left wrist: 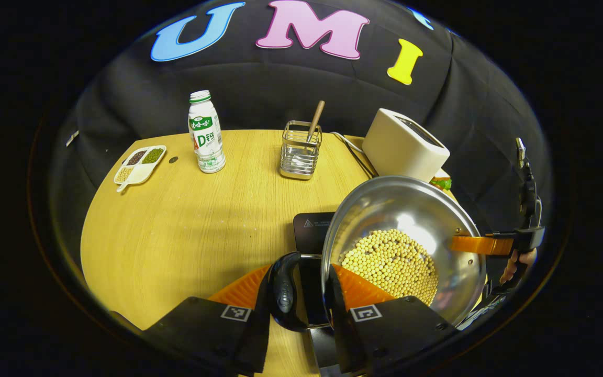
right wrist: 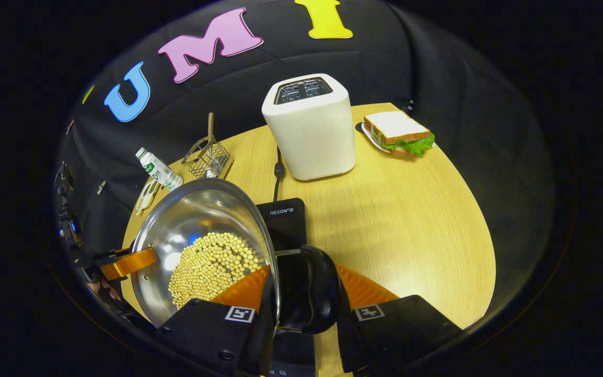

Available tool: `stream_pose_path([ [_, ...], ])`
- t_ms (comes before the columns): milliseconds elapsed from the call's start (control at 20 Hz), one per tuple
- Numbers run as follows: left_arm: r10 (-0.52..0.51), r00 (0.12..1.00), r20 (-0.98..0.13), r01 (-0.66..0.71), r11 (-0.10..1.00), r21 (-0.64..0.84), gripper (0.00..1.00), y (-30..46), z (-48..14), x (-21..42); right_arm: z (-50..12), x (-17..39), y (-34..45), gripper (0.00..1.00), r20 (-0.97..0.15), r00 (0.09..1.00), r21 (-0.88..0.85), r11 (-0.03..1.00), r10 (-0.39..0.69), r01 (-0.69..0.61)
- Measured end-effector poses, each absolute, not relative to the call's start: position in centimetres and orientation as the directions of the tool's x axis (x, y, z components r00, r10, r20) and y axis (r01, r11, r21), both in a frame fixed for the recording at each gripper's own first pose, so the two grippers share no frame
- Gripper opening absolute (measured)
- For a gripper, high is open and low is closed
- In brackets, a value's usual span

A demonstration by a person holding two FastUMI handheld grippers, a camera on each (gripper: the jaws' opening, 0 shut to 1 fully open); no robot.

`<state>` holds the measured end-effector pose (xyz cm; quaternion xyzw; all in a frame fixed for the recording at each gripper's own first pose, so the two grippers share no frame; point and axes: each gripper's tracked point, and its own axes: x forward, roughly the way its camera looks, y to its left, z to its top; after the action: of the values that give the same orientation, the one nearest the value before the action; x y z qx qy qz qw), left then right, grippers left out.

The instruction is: First push the handle of the pot to place it horizontally, then grasp the pot with both hands and set it on the induction cooktop.

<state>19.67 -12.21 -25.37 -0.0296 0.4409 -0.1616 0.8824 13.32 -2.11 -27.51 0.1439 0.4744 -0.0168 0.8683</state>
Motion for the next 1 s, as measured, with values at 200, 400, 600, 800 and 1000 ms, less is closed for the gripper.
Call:
stream_pose_path([
  [200,-0.307,0.566,-0.765,0.27,0.946,-0.181,0.55,-12.1,-25.4,19.6,-27.4,13.2,-2.2,0.54,-0.83,0.547,0.236,0.957,0.108,0.17],
  [400,-0.322,0.577,-0.75,0.295,0.939,-0.176,0.61,-12.3,-25.4,19.6,-27.3,13.2,-2.0,0.57,-0.831,0.541,0.262,0.949,0.128,0.177],
  [600,-0.295,0.631,-0.718,0.259,0.952,-0.164,0.99,-11.9,-24.8,20.1,-28.0,13.1,-2.8,0.77,-0.839,0.533,0.262,0.938,0.106,0.225],
  [800,-0.28,0.644,-0.712,0.241,0.957,-0.159,0.95,-11.4,-24.8,20.2,-26.9,13.4,-3.3,0.98,-0.819,0.566,0.282,0.926,0.095,0.251],
  [1000,-0.27,0.675,-0.687,0.229,0.961,-0.153,0.95,-10.7,-23.5,20.2,-24.8,13.5,-2.3,0.98,-0.787,0.602,0.348,0.903,0.135,0.252],
])
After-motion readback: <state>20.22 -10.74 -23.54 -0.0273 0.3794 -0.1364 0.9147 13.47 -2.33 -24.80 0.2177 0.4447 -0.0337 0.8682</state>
